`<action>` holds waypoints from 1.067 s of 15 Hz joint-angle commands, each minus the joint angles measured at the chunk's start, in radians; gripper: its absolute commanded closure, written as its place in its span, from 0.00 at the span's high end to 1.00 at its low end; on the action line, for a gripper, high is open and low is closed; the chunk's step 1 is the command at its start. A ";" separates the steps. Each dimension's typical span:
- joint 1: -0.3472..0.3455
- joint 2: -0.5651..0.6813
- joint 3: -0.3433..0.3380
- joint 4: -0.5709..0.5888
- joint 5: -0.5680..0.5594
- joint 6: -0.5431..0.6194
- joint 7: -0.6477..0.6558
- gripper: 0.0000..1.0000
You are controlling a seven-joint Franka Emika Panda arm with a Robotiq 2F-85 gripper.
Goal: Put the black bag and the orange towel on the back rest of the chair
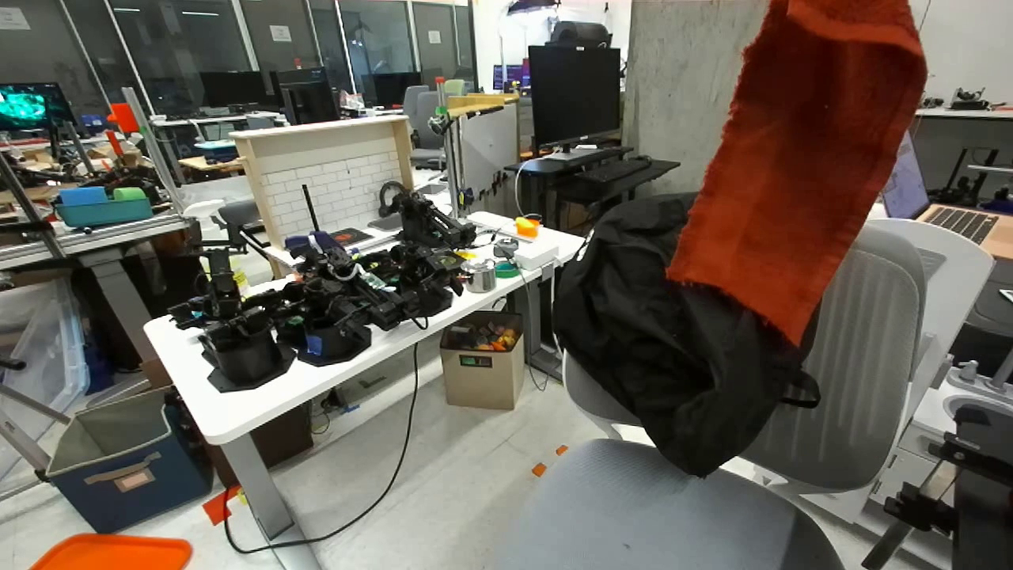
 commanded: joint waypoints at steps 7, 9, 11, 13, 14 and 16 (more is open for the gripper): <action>-0.058 0.221 -0.012 0.056 0.010 -0.002 -0.031 0.02; -0.077 0.279 -0.014 0.072 0.018 -0.001 -0.033 0.02; -0.101 0.326 -0.014 0.105 0.029 -0.017 -0.033 0.02; -0.125 0.362 -0.012 0.147 0.036 -0.036 -0.031 0.02; -0.137 0.370 -0.011 0.154 0.042 -0.040 -0.031 0.02; -0.165 0.400 -0.011 0.210 0.053 -0.062 -0.032 0.02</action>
